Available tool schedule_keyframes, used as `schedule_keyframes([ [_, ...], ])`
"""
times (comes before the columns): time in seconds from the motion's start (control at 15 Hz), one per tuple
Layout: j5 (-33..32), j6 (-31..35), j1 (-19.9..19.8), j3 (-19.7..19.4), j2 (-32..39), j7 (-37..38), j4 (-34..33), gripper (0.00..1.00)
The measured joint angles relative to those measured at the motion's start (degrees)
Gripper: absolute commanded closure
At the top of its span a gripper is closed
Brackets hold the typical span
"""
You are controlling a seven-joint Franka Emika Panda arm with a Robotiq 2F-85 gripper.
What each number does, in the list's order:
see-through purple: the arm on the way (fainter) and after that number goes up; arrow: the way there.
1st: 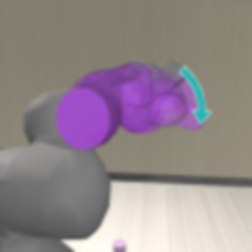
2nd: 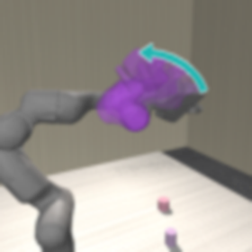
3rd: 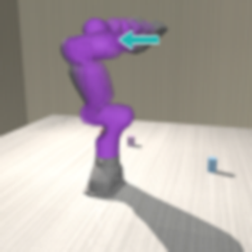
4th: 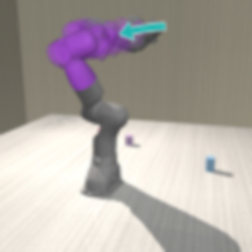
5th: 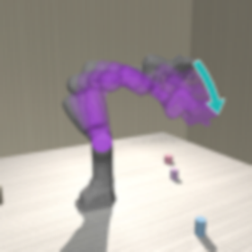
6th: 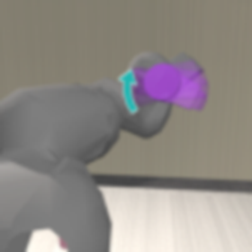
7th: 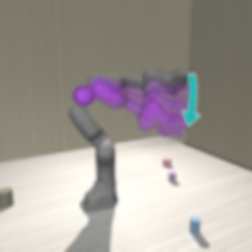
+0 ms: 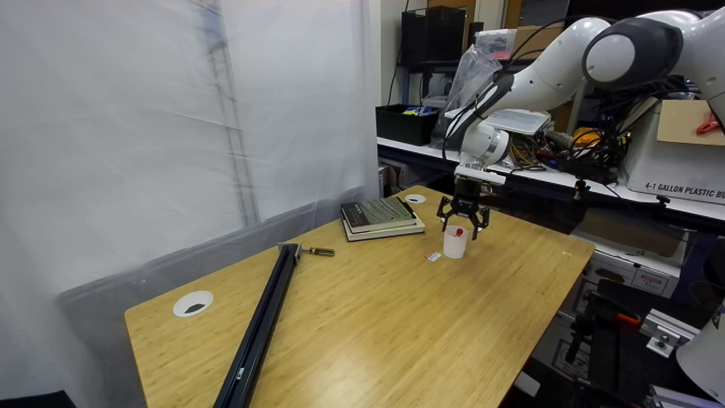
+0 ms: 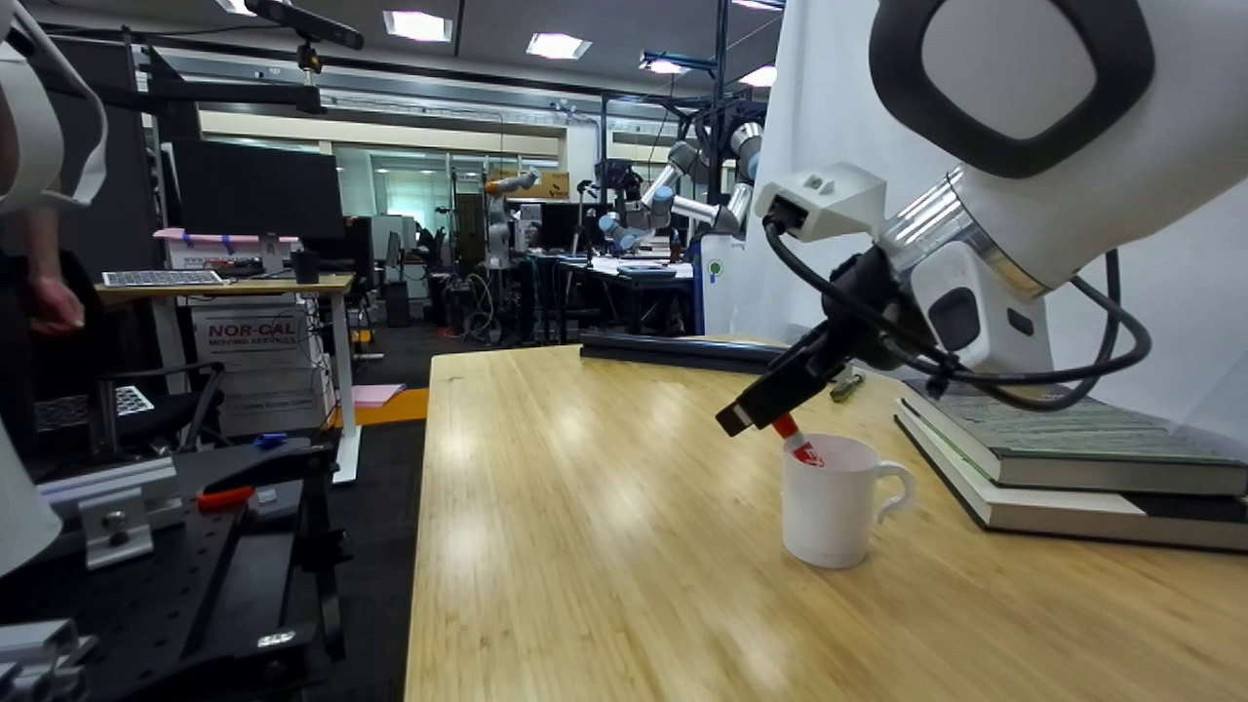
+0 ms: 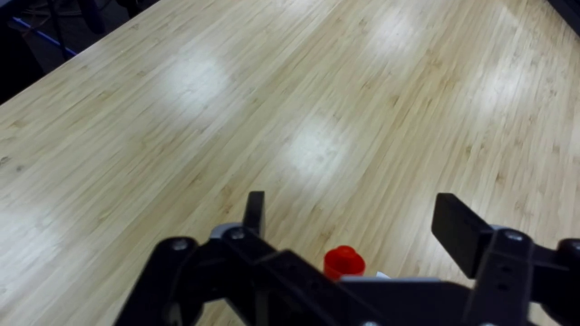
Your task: Move the mug to the right, put the marker on the desk, then put it back in the mug
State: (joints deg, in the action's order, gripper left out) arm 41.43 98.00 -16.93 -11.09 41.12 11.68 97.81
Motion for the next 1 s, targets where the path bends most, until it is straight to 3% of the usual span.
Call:
schedule_keyframes([
  [0.6, -0.53, 0.12, 0.07, -0.02, 0.04, 0.00, -0.30, 0.95],
  [0.73, -0.66, 0.13, 0.12, 0.00, 0.06, 0.00, -0.30, 1.00],
  [1.0, -0.86, 0.16, 0.21, 0.14, 0.11, 0.00, -0.32, 1.00],
])
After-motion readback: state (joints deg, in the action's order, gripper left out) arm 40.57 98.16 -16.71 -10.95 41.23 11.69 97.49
